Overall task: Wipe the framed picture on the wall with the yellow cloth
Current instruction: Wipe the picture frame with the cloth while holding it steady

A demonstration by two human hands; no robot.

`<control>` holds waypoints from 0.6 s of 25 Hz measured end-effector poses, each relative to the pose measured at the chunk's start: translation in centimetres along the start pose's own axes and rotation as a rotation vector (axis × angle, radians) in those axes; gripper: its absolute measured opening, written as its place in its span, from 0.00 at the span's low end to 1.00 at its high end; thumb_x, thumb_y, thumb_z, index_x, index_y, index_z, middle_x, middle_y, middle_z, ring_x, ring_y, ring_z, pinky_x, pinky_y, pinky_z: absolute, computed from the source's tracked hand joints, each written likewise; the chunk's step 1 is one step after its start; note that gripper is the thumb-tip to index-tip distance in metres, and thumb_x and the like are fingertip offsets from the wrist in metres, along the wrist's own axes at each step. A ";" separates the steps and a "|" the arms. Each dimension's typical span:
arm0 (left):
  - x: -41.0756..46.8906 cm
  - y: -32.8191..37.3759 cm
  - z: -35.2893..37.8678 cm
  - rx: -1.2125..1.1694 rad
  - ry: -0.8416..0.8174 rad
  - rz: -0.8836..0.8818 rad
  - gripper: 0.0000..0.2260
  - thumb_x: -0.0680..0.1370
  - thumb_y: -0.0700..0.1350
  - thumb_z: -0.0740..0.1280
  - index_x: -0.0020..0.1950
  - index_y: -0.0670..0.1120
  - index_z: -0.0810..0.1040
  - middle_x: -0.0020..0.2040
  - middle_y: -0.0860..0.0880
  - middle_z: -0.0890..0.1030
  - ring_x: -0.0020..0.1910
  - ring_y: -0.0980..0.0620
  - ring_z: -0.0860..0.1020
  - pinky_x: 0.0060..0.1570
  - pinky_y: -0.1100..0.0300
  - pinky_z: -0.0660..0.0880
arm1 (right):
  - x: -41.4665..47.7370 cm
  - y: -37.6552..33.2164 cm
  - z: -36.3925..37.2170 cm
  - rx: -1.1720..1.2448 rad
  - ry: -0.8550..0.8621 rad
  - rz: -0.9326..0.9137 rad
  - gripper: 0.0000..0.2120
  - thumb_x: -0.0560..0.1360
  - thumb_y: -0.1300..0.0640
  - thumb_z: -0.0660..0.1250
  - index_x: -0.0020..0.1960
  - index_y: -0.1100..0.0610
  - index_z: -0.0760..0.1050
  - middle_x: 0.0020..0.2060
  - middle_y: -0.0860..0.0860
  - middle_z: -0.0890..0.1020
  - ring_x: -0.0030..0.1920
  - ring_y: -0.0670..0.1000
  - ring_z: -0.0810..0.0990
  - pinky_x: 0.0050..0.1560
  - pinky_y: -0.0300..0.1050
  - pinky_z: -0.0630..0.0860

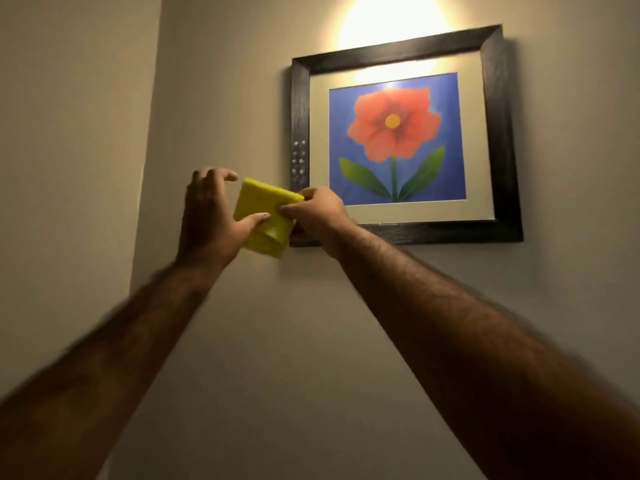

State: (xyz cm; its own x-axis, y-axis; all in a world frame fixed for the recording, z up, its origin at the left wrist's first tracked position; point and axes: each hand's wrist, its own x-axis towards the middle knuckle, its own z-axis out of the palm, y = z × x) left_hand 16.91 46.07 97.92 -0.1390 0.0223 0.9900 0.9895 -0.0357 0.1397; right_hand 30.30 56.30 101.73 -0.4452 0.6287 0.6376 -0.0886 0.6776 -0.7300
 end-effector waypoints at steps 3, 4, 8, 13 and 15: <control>-0.7 4.9 2.7 0.028 -0.121 0.158 0.39 0.67 0.59 0.79 0.70 0.39 0.73 0.68 0.37 0.76 0.66 0.40 0.76 0.66 0.47 0.74 | 1.4 -2.4 -1.6 0.055 0.204 0.012 0.14 0.74 0.59 0.73 0.57 0.65 0.81 0.53 0.62 0.85 0.52 0.62 0.87 0.50 0.59 0.86; -0.8 6.0 3.8 0.060 -0.206 0.125 0.42 0.68 0.56 0.79 0.75 0.38 0.69 0.75 0.36 0.71 0.73 0.39 0.70 0.74 0.47 0.68 | 1.6 -3.0 -1.9 0.077 0.227 0.034 0.14 0.74 0.59 0.72 0.56 0.66 0.81 0.53 0.63 0.86 0.54 0.63 0.87 0.53 0.60 0.85; 1.3 8.2 6.6 0.168 -0.202 0.000 0.34 0.75 0.37 0.70 0.79 0.38 0.60 0.81 0.37 0.60 0.78 0.38 0.64 0.76 0.45 0.65 | 1.5 -3.0 -2.6 0.134 0.193 0.083 0.17 0.74 0.57 0.72 0.59 0.66 0.81 0.56 0.62 0.86 0.59 0.62 0.85 0.62 0.61 0.81; 4.5 6.7 8.5 0.383 -0.146 0.168 0.28 0.83 0.36 0.60 0.81 0.36 0.53 0.82 0.35 0.57 0.79 0.37 0.63 0.77 0.46 0.62 | 1.0 -2.2 -6.8 0.234 -0.062 -0.058 0.15 0.81 0.49 0.65 0.62 0.58 0.76 0.63 0.56 0.82 0.62 0.54 0.80 0.67 0.59 0.73; 5.7 5.1 8.9 0.412 -0.120 0.257 0.26 0.84 0.36 0.58 0.81 0.35 0.53 0.81 0.35 0.57 0.80 0.36 0.62 0.79 0.46 0.59 | 1.9 -2.0 -10.3 -0.141 0.098 -0.267 0.21 0.82 0.45 0.64 0.66 0.59 0.75 0.66 0.59 0.80 0.62 0.55 0.78 0.68 0.59 0.74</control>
State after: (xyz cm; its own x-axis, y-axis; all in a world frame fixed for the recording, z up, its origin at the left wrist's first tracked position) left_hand 21.52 54.93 104.15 0.0932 0.1806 0.9791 0.9276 0.3416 -0.1513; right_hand 38.77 60.09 106.89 -0.3338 0.4508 0.8279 -0.0636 0.8655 -0.4969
